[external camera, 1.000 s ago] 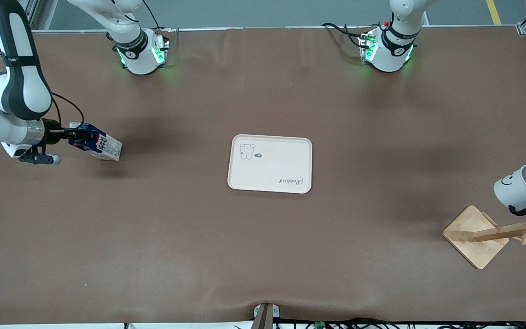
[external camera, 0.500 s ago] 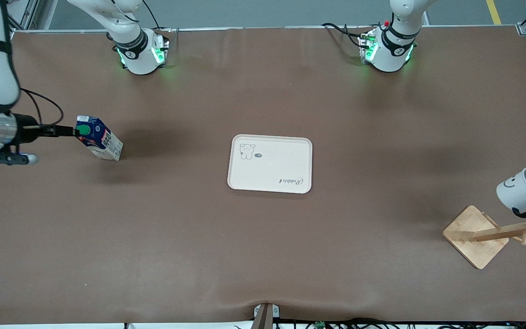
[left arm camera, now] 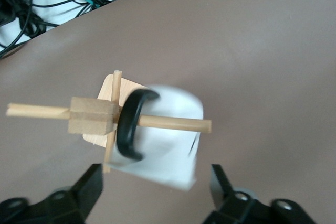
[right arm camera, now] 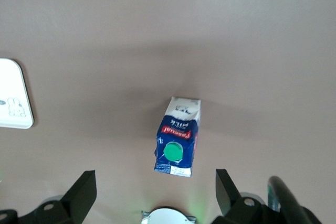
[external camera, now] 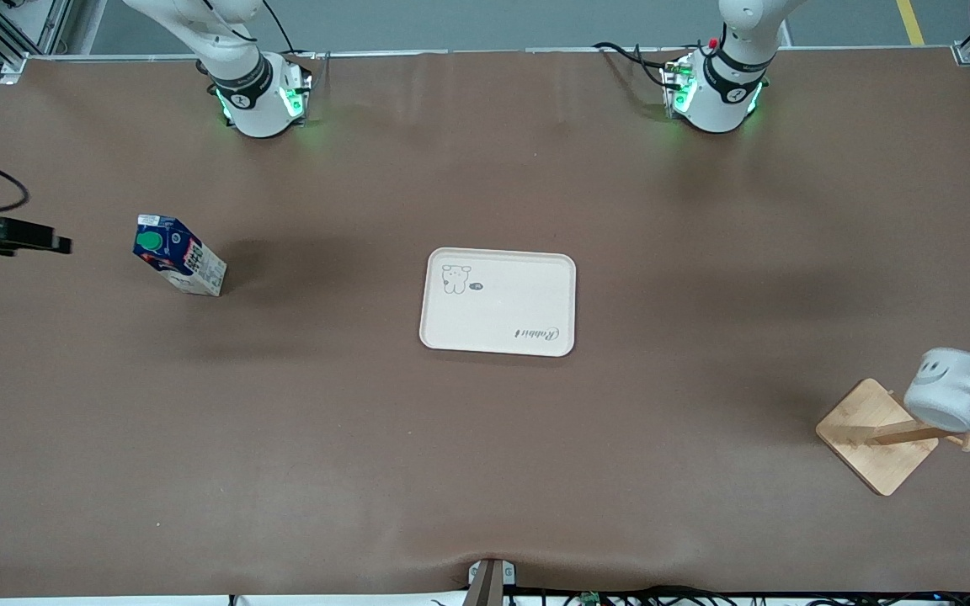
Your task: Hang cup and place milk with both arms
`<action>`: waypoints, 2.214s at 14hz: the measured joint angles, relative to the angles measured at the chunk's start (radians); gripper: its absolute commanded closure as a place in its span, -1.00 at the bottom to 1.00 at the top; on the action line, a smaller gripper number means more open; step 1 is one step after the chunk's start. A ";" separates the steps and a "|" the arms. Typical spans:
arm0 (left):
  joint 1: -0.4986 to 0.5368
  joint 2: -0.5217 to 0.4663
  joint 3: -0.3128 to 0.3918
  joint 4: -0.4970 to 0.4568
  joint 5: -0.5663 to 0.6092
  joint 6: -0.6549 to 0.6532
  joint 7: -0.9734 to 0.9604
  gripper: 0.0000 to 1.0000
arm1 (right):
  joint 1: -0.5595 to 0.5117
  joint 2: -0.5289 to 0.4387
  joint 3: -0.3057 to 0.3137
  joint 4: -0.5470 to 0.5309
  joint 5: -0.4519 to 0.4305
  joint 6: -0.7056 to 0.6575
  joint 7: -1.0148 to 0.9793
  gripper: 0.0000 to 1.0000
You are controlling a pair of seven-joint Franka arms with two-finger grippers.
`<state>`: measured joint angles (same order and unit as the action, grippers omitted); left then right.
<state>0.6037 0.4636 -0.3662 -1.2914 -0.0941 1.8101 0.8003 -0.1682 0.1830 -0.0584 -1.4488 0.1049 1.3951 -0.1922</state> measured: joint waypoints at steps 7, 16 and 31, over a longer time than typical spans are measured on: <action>-0.058 -0.110 -0.086 -0.001 0.081 -0.181 -0.426 -1.00 | 0.100 -0.024 0.012 0.220 -0.084 -0.086 0.002 -1.00; -0.118 -0.182 -0.222 -0.006 0.161 -0.290 -0.813 -1.00 | 0.074 -0.194 -0.004 -0.045 -0.041 0.003 0.097 -1.00; -0.534 -0.369 0.147 -0.131 0.164 -0.356 -0.881 -1.00 | 0.108 -0.317 0.013 -0.234 -0.069 0.090 0.178 -1.00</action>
<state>0.0699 0.0942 -0.2190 -1.4228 0.0703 1.4544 -0.0806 -0.0600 -0.1336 -0.0458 -1.6829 0.0362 1.4846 -0.0147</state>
